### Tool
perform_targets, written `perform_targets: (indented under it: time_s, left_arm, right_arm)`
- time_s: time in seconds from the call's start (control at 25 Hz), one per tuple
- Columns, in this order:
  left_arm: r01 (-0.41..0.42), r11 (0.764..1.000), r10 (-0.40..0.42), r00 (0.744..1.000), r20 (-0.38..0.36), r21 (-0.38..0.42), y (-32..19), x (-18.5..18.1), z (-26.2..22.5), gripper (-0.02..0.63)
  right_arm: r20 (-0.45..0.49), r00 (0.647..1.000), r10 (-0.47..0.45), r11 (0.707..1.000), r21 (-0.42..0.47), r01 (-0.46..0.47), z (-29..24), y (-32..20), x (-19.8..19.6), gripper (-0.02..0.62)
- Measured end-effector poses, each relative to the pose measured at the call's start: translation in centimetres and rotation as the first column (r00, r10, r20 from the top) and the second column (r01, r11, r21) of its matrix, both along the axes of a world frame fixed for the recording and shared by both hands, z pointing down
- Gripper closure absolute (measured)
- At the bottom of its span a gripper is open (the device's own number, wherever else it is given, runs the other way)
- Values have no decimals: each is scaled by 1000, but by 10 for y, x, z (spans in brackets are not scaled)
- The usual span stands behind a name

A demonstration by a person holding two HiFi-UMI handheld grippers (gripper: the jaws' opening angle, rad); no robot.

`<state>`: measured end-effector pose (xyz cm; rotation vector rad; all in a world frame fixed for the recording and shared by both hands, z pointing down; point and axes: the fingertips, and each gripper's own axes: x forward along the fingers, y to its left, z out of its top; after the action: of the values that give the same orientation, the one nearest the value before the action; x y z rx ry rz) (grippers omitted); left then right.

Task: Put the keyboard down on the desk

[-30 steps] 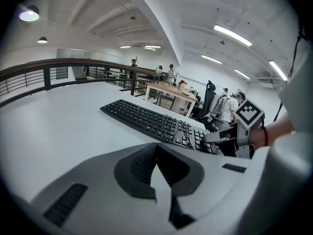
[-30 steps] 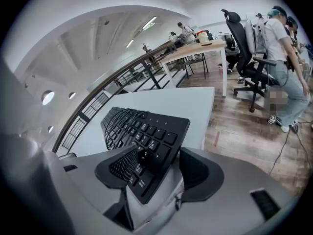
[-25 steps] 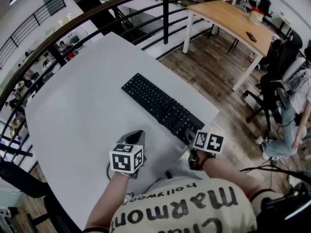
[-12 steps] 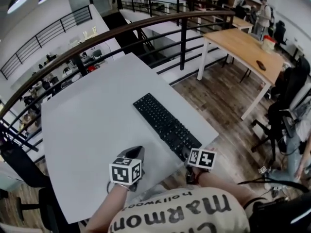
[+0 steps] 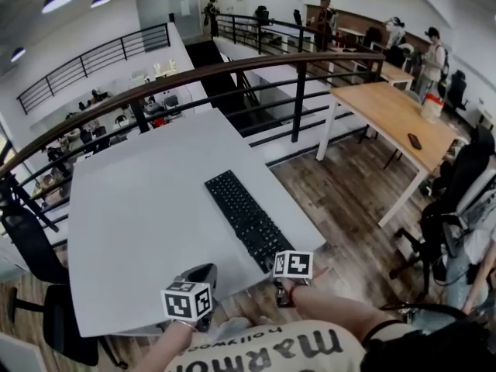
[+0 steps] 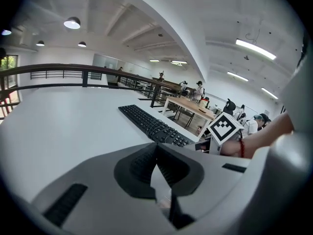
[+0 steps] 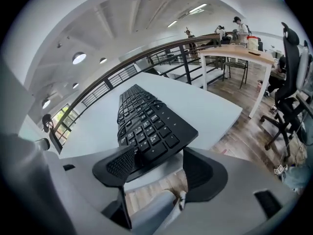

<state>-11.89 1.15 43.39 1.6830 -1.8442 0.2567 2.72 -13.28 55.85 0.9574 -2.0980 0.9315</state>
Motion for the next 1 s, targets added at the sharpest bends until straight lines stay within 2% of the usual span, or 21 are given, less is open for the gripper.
perform_targets:
  time_s: [0.2, 0.32, 0.52, 0.64, 0.8, 0.84, 0.92, 1.0]
  left_arm:
    - [65, 998, -66, 998, 18, 12, 26, 6, -4, 603]
    - [128, 992, -128, 992, 8, 21, 42, 12, -1, 603]
    - [210, 977, -210, 978, -18, 29, 61, 40, 9, 603]
    - [216, 976, -216, 976, -12, 32, 67, 70, 17, 604]
    - [235, 971, -235, 972, -22, 48, 76, 103, 23, 603]
    - [236, 970, -235, 972, -25, 51, 78, 109, 23, 603]
    - [229, 972, -228, 973, -27, 54, 82, 118, 21, 604]
    - [218, 974, -217, 976, -27, 57, 83, 125, 18, 604]
  right_arm:
    - [-21, 999, -34, 999, 40, 35, -4, -3, -1, 282]
    - [-47, 995, -91, 992, 78, 95, -5, -5, 1, 281]
    - [-86, 984, -158, 976, 136, 169, -6, -10, 23, 281]
    - [-48, 987, -153, 980, 123, 158, 3, -14, 48, 281]
    - [71, 989, -131, 989, 81, 126, 4, -6, 84, 282]
    - [96, 988, -124, 990, 80, 116, 0, -3, 91, 300]
    - [123, 987, -100, 992, 87, 89, -9, 1, 107, 467]
    - [152, 984, -89, 992, 99, 75, -17, 4, 119, 480]
